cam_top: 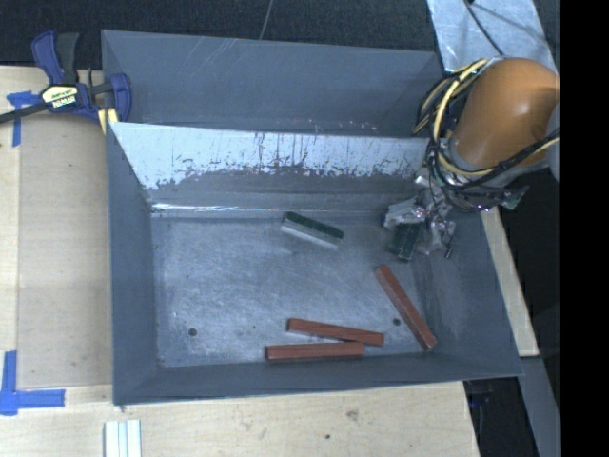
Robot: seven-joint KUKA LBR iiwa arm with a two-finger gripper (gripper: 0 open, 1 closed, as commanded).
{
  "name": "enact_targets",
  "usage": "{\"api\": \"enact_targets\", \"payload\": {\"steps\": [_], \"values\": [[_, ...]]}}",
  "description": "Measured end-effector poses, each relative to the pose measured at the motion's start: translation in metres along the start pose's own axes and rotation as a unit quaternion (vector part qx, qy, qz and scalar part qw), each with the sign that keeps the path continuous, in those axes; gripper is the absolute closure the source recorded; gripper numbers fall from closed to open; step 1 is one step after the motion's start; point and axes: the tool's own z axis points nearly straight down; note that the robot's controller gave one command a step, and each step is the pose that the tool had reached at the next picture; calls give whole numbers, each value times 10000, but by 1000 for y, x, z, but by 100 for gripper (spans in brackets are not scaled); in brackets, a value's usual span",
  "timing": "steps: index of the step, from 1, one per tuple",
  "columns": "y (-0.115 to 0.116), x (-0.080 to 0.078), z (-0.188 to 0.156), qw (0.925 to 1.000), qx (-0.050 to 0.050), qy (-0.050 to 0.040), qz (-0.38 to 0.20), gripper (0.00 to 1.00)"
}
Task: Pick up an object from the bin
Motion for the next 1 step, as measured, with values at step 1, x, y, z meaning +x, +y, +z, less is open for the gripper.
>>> {"api": "enact_targets", "payload": {"steps": [1], "values": [[0, 0, 8, 10000, -13, 6, 5, 100]]}}
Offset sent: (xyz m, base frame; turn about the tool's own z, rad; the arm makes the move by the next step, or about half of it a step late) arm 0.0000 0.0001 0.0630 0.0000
